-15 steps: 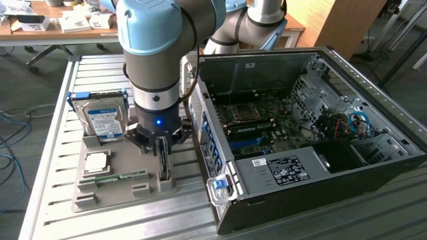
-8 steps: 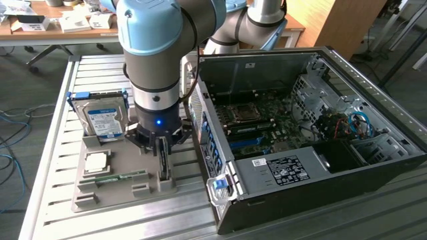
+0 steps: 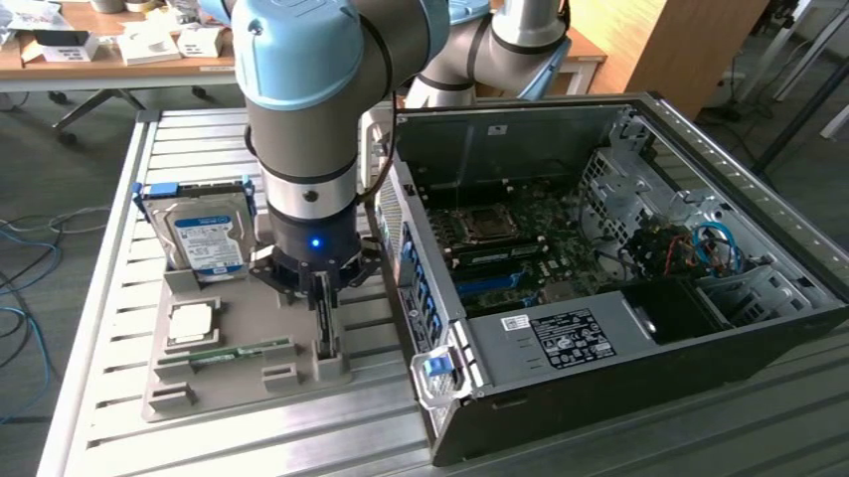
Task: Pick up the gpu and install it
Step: 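Pick up the gpu and move the gpu toward the slot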
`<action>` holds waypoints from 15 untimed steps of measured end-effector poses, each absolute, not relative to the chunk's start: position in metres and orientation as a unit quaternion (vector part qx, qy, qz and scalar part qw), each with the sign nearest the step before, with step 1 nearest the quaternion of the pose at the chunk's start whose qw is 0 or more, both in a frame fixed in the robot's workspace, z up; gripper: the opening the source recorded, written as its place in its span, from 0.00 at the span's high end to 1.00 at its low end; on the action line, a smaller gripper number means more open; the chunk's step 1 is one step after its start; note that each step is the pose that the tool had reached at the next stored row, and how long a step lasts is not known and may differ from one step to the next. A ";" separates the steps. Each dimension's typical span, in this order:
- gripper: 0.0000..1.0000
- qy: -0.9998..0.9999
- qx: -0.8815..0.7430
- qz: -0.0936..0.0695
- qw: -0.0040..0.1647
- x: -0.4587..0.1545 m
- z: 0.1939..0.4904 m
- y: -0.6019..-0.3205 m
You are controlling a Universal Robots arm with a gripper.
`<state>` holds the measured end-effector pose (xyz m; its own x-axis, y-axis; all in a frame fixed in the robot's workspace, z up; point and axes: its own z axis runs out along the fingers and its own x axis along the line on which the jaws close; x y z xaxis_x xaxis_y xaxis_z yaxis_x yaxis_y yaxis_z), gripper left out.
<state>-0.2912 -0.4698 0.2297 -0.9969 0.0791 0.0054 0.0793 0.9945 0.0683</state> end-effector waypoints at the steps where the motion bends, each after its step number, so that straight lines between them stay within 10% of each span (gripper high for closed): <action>1: 0.70 -0.999 -0.040 -0.034 0.001 -0.291 0.230 -0.470; 15: 0.70 -0.999 -0.036 -0.034 0.001 -0.291 0.230 -0.470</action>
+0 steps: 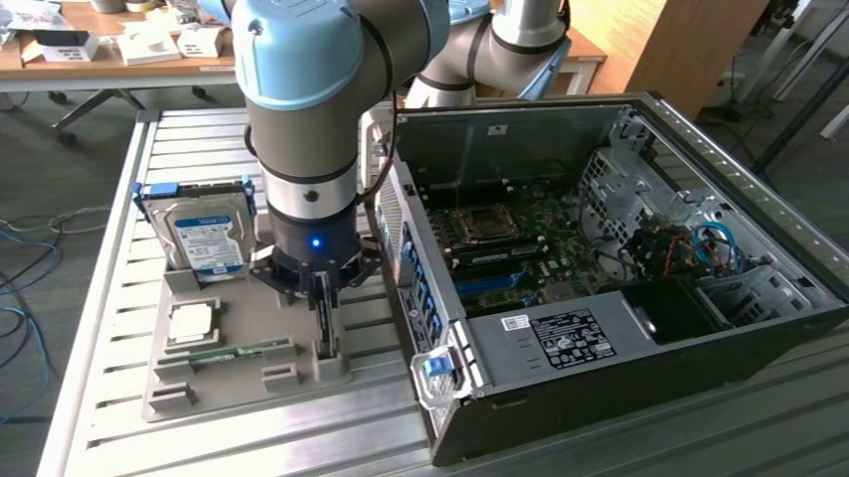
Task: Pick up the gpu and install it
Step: 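Pick up the gpu and move the gpu toward the slot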
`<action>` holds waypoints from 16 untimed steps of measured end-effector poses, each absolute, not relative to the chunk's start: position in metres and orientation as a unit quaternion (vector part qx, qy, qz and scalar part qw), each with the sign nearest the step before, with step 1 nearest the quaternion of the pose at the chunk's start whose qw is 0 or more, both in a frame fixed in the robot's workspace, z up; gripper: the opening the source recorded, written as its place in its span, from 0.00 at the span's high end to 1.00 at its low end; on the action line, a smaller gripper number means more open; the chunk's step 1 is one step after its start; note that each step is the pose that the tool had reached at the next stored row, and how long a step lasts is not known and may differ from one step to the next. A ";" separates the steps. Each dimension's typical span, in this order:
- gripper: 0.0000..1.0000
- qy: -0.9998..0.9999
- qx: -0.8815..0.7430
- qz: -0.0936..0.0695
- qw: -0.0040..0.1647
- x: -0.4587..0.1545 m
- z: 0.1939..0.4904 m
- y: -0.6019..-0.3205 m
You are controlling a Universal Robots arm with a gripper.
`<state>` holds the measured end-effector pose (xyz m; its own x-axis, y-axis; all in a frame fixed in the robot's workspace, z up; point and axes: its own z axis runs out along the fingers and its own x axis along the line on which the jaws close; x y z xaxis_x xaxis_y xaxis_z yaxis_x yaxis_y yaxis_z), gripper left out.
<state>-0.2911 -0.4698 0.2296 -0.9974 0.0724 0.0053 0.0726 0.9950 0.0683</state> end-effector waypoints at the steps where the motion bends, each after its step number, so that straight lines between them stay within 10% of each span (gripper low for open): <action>1: 0.70 -0.999 -0.036 -0.034 0.001 -0.291 0.230 -0.470; 16: 0.70 -0.999 -0.028 -0.034 0.002 -0.291 0.229 -0.470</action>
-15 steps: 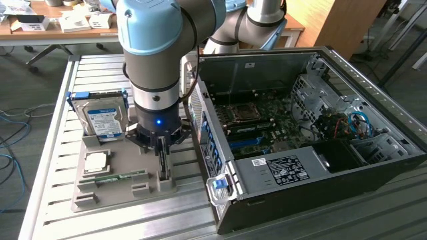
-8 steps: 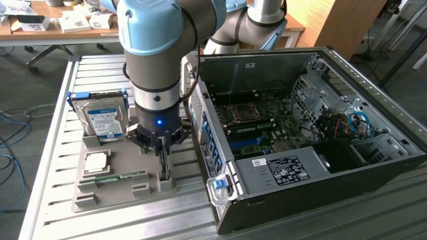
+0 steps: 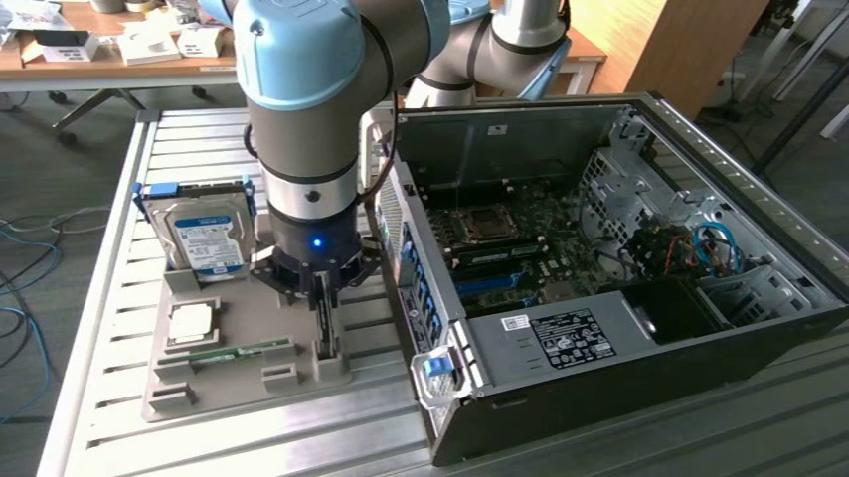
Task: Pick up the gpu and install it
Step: 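Pick up the gpu and move the gpu toward the slot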
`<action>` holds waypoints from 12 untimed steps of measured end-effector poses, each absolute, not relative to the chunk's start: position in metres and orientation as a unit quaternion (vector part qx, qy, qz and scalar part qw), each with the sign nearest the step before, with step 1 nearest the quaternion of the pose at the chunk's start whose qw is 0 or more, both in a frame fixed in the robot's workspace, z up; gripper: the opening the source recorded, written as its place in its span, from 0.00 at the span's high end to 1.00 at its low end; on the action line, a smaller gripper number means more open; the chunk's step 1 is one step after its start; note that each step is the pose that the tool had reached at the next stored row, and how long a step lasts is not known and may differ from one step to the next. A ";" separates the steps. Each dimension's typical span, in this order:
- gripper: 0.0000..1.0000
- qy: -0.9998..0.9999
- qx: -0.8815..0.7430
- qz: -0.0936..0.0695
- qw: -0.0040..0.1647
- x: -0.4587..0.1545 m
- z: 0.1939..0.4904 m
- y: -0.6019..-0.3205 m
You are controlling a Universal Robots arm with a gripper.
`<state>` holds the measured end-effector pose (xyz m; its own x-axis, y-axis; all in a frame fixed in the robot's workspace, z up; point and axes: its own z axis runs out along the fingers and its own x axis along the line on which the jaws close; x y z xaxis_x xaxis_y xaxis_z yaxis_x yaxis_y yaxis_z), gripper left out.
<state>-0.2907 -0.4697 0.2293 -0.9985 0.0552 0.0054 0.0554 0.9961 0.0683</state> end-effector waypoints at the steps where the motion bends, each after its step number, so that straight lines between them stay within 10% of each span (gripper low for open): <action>1: 0.70 -0.999 -0.028 -0.034 0.002 -0.291 0.229 -0.470; 12: 0.74 -0.999 -0.028 -0.034 0.002 -0.291 0.229 -0.470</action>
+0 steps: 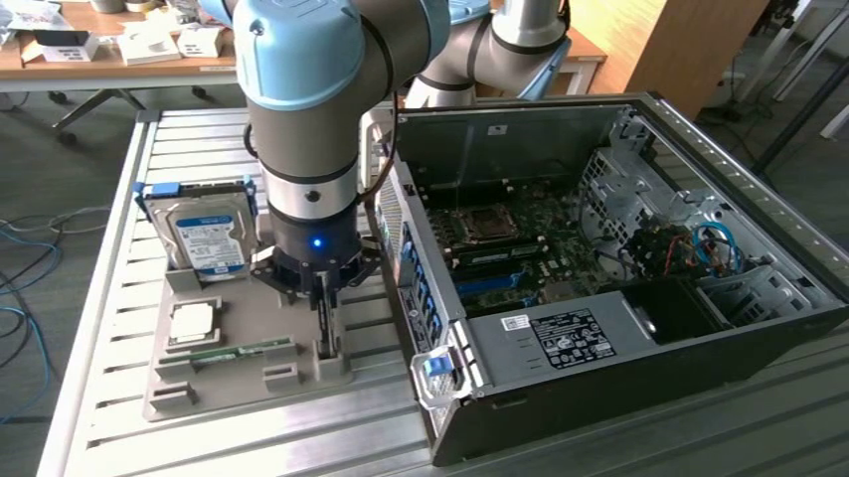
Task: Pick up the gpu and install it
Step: 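Pick up the gpu and move the gpu toward the slot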
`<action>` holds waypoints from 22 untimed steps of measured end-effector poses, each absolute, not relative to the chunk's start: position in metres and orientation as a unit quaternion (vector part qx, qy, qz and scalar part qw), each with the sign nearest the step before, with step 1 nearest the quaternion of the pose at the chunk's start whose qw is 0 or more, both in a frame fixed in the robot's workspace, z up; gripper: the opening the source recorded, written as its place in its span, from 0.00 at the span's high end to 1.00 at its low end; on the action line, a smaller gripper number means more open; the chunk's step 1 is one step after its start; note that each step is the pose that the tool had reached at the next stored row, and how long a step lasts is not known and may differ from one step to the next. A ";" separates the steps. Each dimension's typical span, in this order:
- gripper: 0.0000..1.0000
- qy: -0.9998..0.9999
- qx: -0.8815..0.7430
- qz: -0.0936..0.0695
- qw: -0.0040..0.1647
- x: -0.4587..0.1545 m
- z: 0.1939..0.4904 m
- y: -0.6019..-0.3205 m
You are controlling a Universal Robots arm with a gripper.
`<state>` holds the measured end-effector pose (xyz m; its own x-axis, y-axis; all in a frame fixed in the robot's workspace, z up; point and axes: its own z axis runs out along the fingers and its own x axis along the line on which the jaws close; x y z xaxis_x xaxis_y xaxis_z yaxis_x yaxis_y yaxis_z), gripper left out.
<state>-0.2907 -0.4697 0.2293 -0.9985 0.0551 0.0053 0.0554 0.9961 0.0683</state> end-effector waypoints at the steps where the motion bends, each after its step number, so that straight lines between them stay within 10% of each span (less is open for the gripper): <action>1: 0.74 -0.999 -0.028 -0.034 0.002 -0.291 0.229 -0.470; 22: 0.74 -0.999 -0.011 -0.034 0.002 -0.291 0.232 -0.470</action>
